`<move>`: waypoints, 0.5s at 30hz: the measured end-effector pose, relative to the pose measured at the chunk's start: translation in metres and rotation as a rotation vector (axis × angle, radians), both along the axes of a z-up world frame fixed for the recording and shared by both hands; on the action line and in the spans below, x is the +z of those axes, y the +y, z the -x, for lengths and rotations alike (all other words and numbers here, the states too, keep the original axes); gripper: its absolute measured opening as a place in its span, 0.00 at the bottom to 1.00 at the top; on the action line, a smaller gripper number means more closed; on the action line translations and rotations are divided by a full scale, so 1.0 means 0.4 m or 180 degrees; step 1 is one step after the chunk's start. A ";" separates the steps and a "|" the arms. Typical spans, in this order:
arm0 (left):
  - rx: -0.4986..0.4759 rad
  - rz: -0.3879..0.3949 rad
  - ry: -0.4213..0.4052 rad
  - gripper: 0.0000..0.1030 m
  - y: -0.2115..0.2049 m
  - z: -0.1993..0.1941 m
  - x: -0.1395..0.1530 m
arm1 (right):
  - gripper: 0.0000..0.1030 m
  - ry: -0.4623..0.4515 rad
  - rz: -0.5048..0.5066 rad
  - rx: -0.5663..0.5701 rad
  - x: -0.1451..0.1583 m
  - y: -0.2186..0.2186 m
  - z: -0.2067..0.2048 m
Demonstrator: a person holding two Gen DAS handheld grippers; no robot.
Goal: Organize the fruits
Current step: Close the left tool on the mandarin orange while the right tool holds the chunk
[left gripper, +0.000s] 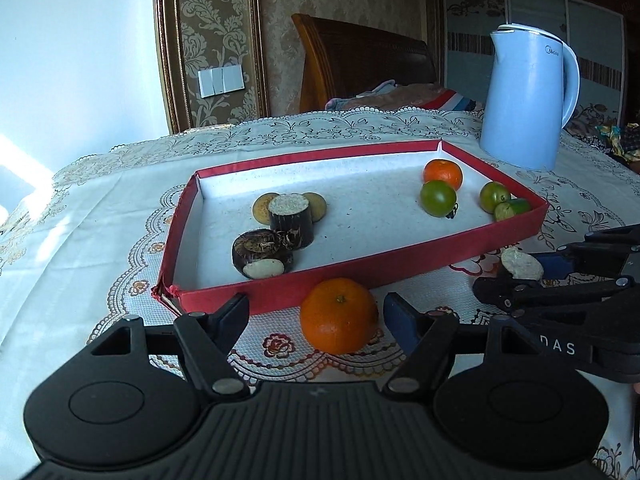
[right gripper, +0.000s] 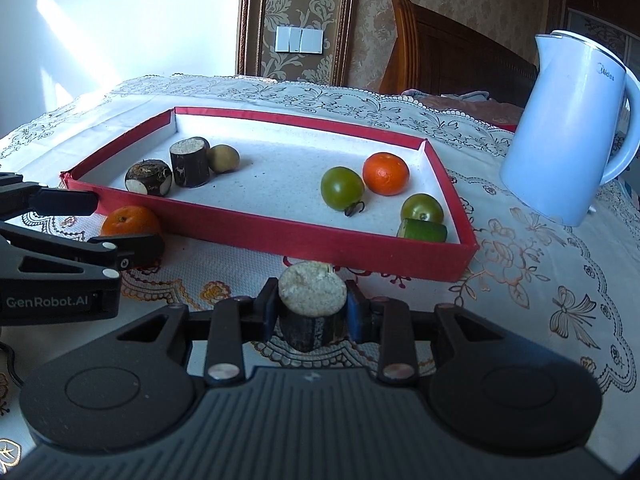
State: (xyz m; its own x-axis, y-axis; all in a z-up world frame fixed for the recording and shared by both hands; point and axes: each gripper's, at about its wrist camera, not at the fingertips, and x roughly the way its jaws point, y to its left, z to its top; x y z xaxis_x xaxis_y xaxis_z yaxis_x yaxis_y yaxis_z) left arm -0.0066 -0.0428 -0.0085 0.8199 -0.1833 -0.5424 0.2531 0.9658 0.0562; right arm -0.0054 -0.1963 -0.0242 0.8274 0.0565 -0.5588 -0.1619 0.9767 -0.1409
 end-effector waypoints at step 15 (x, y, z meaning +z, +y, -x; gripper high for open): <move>0.0043 -0.0048 0.0071 0.61 -0.011 -0.007 -0.006 | 0.31 -0.0003 -0.0008 0.0000 -0.001 0.000 0.001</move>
